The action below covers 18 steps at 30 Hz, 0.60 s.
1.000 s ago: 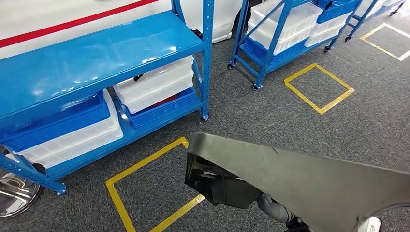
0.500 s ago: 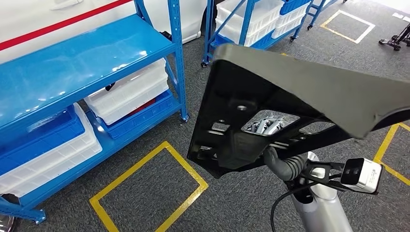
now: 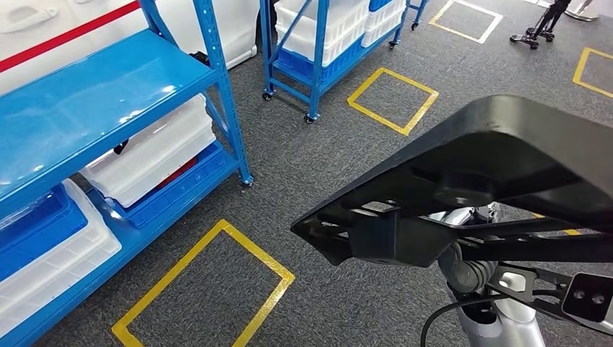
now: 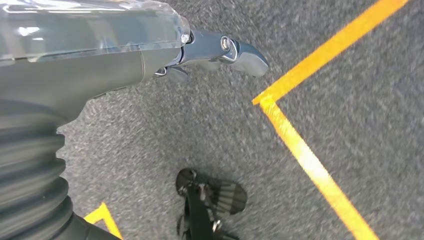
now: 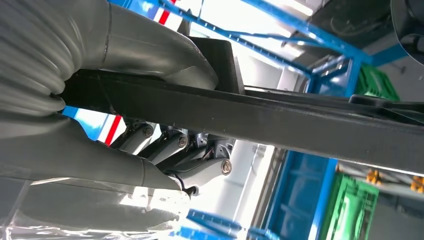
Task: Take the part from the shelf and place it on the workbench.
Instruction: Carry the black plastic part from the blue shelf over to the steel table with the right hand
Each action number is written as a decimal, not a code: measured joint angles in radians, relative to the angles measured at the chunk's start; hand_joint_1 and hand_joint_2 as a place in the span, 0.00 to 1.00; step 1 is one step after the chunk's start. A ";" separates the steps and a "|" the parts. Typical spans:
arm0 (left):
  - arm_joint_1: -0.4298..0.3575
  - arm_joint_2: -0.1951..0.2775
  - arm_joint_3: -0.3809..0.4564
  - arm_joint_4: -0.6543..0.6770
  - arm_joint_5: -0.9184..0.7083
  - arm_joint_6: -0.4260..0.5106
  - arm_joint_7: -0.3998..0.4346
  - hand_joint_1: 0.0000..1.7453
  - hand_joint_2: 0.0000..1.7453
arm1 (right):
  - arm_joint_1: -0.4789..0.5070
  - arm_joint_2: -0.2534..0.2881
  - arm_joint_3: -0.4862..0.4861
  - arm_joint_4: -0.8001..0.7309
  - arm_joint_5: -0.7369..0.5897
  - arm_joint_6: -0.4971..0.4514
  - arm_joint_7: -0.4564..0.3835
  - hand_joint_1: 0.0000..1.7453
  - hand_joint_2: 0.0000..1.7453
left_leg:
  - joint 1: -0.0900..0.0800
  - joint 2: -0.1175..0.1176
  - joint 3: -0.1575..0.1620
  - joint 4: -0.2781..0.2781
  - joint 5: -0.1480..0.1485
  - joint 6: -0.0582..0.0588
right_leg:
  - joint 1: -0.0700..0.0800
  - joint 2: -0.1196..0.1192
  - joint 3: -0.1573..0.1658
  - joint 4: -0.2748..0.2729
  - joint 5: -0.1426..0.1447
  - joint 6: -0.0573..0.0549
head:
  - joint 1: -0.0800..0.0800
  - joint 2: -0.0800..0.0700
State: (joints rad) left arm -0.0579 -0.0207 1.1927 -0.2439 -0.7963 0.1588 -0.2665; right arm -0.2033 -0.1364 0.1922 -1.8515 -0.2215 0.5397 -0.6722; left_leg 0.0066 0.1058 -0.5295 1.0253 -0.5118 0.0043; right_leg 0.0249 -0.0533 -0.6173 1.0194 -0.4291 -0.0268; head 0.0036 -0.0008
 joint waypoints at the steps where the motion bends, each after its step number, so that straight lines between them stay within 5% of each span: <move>1: 0.000 0.000 0.000 0.000 0.000 0.000 0.004 0.00 1.00 | 0.005 -0.001 -0.002 -0.008 0.000 0.001 0.000 1.00 1.00 | 0.000 -0.009 0.003 0.004 -0.007 -0.003 | -0.004 0.010 0.007 -0.012 0.004 -0.002 | -0.001 0.000; 4: 0.002 -0.001 0.003 0.000 0.001 -0.003 0.011 0.00 1.00 | 0.002 0.000 -0.001 -0.012 0.000 0.006 0.001 1.00 1.00 | 0.002 -0.083 -0.060 0.144 -0.078 -0.009 | -0.013 0.044 0.024 -0.031 0.011 -0.010 | -0.003 0.000; 6: 0.005 -0.001 0.005 0.000 0.002 -0.007 0.008 0.00 1.00 | -0.001 0.002 0.003 -0.006 0.001 0.008 0.004 1.00 1.00 | 0.004 -0.101 -0.129 0.261 -0.113 -0.014 | -0.014 0.071 0.023 -0.026 0.009 -0.013 | -0.003 0.000; 7: 0.006 -0.001 0.006 0.000 0.002 -0.010 0.004 0.00 1.00 | -0.001 0.002 0.006 -0.003 0.002 0.009 0.004 1.00 1.00 | 0.005 -0.103 -0.144 0.273 -0.102 -0.017 | -0.016 0.085 0.023 -0.021 0.006 -0.011 | -0.003 0.000; 11: 0.005 -0.002 0.009 0.000 0.002 -0.019 -0.005 0.00 1.00 | -0.005 0.002 0.013 0.004 0.005 0.009 0.005 1.00 1.00 | 0.016 -0.139 -0.069 0.069 0.025 -0.027 | -0.027 0.136 0.016 0.018 -0.017 0.012 | -0.003 0.000; 14: 0.003 -0.004 0.010 0.001 0.001 -0.030 -0.013 0.00 1.00 | -0.005 0.002 0.015 0.003 0.006 0.003 0.004 1.00 1.00 | 0.011 -0.144 -0.054 0.036 0.028 -0.007 | -0.027 0.160 0.004 0.032 -0.023 0.028 | -0.005 0.000; 16: 0.001 -0.002 0.010 0.001 0.000 -0.034 -0.017 0.00 1.00 | 0.005 0.000 0.015 -0.001 0.004 0.000 -0.002 1.00 1.00 | 0.012 -0.126 -0.053 0.035 0.032 0.006 | -0.028 0.149 -0.001 0.038 -0.026 0.035 | -0.004 0.000; 18: 0.002 -0.001 0.012 0.000 0.000 -0.028 -0.016 0.00 1.00 | 0.019 -0.001 0.014 -0.008 0.004 0.005 -0.012 1.00 1.00 | 0.014 -0.109 -0.053 0.033 0.033 0.014 | -0.028 0.101 -0.030 0.101 -0.063 0.043 | 0.000 0.000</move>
State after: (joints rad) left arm -0.0557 -0.0215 1.2047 -0.2436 -0.7961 0.1310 -0.2821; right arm -0.1847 -0.1371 0.2059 -1.8597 -0.2172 0.5445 -0.6843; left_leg 0.0208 -0.0027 -0.5826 1.0584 -0.4785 0.0187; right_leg -0.0028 0.0476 -0.6474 1.1207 -0.4921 0.0160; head 0.0034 -0.0008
